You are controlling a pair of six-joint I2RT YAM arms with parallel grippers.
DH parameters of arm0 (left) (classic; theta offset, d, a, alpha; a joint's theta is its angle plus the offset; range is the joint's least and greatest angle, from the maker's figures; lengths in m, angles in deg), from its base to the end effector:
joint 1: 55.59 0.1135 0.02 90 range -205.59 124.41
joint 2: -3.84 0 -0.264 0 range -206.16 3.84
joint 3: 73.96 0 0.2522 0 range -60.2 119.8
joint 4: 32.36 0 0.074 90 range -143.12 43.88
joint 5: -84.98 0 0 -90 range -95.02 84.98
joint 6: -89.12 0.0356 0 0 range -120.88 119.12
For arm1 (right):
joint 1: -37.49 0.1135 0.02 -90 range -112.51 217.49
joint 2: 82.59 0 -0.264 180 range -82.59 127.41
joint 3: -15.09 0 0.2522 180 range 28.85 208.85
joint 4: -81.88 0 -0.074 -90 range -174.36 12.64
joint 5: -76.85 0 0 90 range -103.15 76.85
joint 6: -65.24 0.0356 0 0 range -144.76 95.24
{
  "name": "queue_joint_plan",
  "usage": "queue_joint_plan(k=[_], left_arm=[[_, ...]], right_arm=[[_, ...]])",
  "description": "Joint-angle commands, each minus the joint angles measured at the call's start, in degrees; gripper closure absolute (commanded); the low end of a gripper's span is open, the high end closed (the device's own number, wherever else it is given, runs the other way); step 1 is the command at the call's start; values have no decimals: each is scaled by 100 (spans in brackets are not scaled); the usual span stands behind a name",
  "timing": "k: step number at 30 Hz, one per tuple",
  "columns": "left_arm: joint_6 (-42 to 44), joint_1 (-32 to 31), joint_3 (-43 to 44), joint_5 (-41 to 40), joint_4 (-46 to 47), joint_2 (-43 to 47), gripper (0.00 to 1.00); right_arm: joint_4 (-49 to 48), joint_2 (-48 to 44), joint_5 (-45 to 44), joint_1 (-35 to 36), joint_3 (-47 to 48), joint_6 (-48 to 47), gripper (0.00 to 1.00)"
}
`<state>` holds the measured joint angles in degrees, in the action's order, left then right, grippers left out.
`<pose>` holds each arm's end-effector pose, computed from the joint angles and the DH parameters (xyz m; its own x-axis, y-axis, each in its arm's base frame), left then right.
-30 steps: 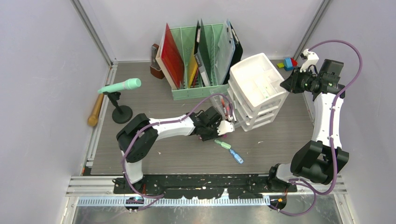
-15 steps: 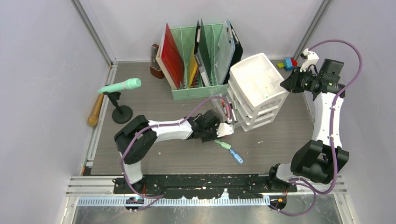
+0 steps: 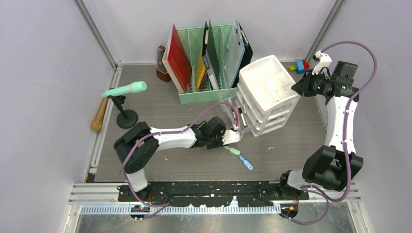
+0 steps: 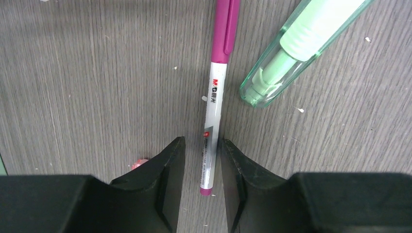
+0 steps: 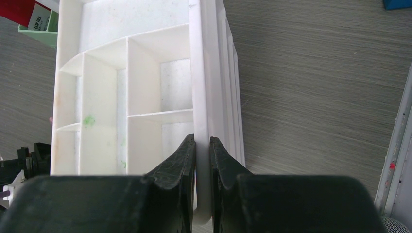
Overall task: Organize the desk
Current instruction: Pick up the stationery from the center of the board.
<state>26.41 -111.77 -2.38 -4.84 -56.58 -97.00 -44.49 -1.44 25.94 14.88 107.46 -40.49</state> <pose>0.1974 -0.2949 0.1614 -0.0161 0.8478 -0.5300 0.9443 0.1871 0.2706 0.2872 -0.0953 0.3549 -0.5637 0.0068 -0.8260 -0.2952 0.9322 0.2092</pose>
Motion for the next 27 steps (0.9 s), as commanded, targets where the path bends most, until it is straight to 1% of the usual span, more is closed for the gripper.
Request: queue_joint_plan(k=[1, 3, 4, 8, 16, 20, 27], left_arm=[[64, 47, -116, -45, -378, -49, 65], [43, 46, -63, -45, -458, -98, 68], [37, 51, -54, 78, -467, -109, 71], [-30, 49, -82, 167, -476, -49, 87], [-84, 55, -89, 64, -548, 262, 100], [-47, 61, 32, 83, -771, 522, 100], [187, 101, 359, 297, -1659, 1094, 100]], right_arm=[[708, 646, -824, 118, -403, 129, 99], [714, 638, -824, 124, -406, 123, 99], [710, 637, -824, 124, -407, 123, 99], [710, 650, -825, 125, -408, 122, 99], [715, 648, -824, 120, -408, 122, 99], [710, 653, -824, 124, -401, 127, 99], [730, 654, -833, 145, -373, 140, 99]])
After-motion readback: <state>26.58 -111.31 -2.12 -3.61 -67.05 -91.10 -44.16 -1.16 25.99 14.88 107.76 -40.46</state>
